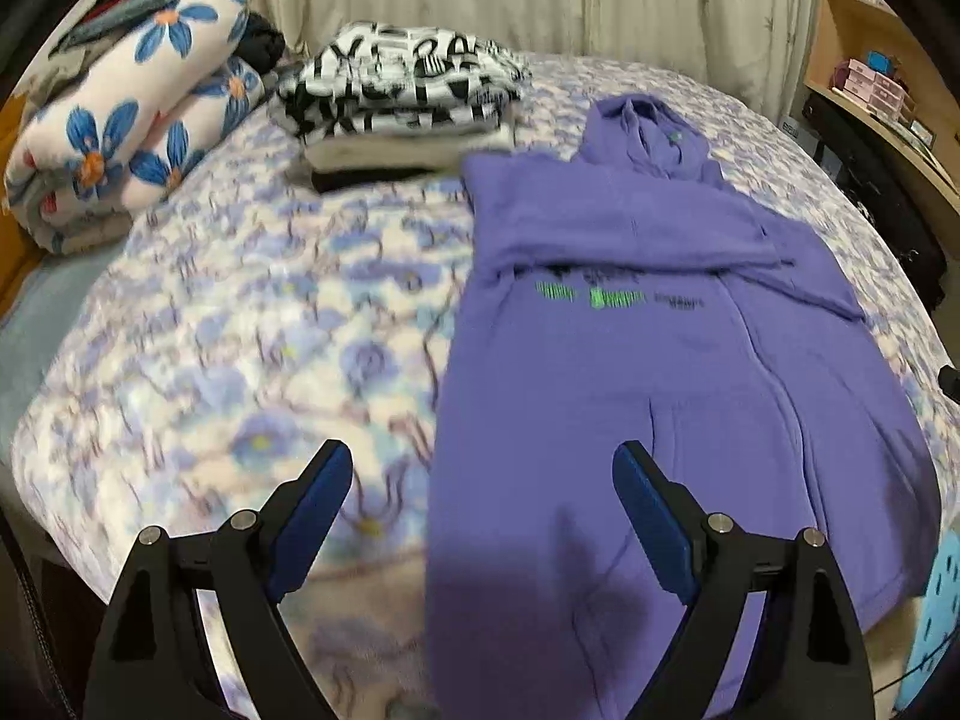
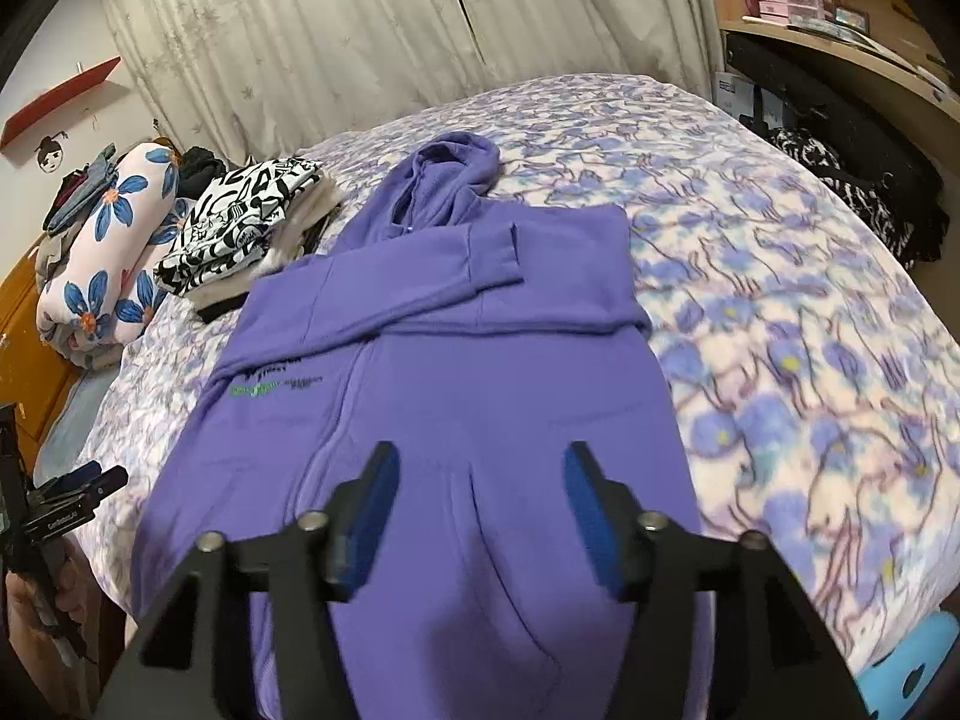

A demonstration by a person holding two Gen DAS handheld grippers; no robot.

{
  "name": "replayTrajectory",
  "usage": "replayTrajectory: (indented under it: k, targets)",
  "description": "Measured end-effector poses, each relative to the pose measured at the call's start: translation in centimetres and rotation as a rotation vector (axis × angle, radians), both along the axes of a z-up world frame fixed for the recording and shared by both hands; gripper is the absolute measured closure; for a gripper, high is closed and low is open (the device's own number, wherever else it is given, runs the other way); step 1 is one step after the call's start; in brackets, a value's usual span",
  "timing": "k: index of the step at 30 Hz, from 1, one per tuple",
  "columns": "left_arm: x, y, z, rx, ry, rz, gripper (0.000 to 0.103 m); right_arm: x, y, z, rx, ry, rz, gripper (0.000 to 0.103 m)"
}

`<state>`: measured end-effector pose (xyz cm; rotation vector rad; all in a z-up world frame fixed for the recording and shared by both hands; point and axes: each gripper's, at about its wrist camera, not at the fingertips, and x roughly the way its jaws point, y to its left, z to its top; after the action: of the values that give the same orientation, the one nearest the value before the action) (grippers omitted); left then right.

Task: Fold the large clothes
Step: 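Grasp the hoodie hem with the right tool while the left tool grasps the hem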

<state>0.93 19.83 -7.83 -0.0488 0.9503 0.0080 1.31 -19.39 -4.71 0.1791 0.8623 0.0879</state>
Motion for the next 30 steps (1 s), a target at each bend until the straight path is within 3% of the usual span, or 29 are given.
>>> replayTrajectory:
  k: [6,14,20,24,30]
  targets:
    - [-2.3,0.3,-3.3,-0.050,0.073,-0.021,0.015,-2.7,-2.0,-2.4,0.021,0.051,-0.030,0.044]
    - [-4.3,0.9,-5.0,-0.156,0.107,-0.074,0.016,-6.5,-5.2,-4.3,0.043,0.085,-0.082,0.044]
    - [-5.4,0.4,-5.7,-0.150,0.091,-0.102,0.015,-8.1,-7.1,-5.7,0.076,0.110,-0.111,0.044]
    - [-5.6,0.4,-6.0,-0.161,0.084,-0.110,0.015,-8.5,-7.9,-6.1,0.112,0.103,-0.097,0.044]
    - [-5.7,1.1,-6.7,-0.238,0.073,-0.105,0.015,-8.4,-7.1,-7.3,0.175,0.129,-0.014,0.048]
